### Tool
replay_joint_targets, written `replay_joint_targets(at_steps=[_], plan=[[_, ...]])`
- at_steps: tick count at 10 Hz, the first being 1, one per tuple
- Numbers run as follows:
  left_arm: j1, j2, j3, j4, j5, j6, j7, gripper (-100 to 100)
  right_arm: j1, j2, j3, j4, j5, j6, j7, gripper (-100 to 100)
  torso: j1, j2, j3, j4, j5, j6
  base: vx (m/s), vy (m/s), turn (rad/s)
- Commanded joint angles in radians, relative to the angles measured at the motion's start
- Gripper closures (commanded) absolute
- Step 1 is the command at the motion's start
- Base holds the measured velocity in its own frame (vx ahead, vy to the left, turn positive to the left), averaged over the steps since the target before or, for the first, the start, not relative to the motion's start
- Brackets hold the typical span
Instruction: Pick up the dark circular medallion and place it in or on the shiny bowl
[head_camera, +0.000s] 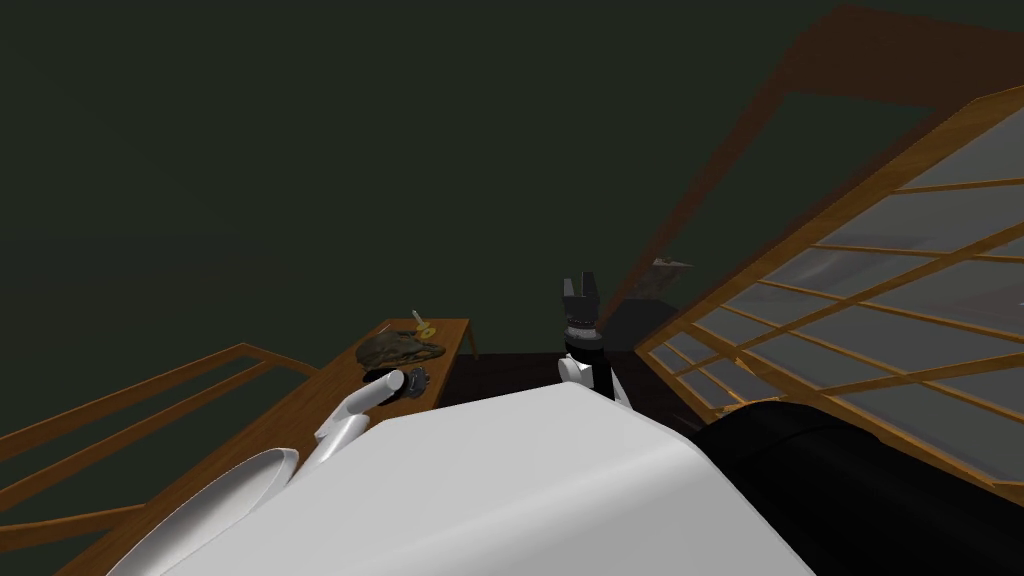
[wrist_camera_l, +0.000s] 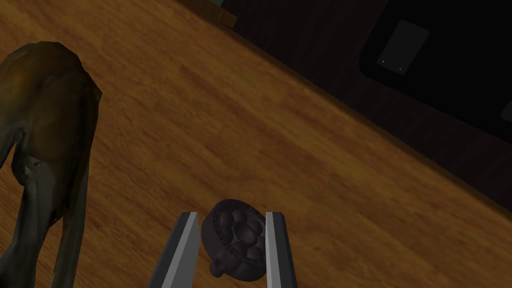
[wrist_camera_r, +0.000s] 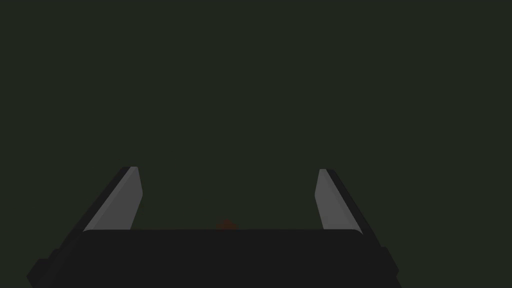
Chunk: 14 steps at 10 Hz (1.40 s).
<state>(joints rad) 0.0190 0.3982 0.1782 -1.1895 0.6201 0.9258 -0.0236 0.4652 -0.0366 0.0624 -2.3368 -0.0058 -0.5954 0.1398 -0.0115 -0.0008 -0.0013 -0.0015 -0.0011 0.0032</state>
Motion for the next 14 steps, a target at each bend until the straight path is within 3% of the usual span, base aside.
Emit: replay_joint_targets(at_steps=[1,3,6,13,14], plan=[[0.000,0.030,-0.006,0.026,0.017,0.029,-0.012,100,0.000,0.000,0.000,0.000,0.000,0.000,0.000,0,0.000,0.000,0.000,0.000,0.000,0.000,-0.028,-0.210,-0.039],[0.005,0.089,0.003,0.082,0.051,0.062,-0.047,100,0.000,0.000,0.000,0.000,0.000,0.000,0.000,0,-0.001,0.003,0.001,0.000,-0.001,-0.001,-0.044,-0.183,-0.035],[0.011,0.144,0.018,0.133,0.081,0.085,-0.083,100,0.000,0.000,0.000,0.000,0.000,0.000,0.000,0,0.009,0.007,0.001,-0.004,0.004,-0.004,-0.072,-0.085,-0.012],[0.030,0.303,0.090,0.265,0.153,0.117,-0.196,100,0.000,0.000,0.000,0.000,0.000,0.000,0.000,0,0.017,0.003,-0.001,-0.004,0.005,-0.003,-0.026,-0.007,-0.023],[0.030,0.303,0.090,0.265,0.153,0.117,-0.196,100,0.000,0.000,0.000,0.000,0.000,0.000,0.000,0,0.018,0.003,0.000,-0.003,0.004,-0.003,-0.013,0.028,-0.004]])
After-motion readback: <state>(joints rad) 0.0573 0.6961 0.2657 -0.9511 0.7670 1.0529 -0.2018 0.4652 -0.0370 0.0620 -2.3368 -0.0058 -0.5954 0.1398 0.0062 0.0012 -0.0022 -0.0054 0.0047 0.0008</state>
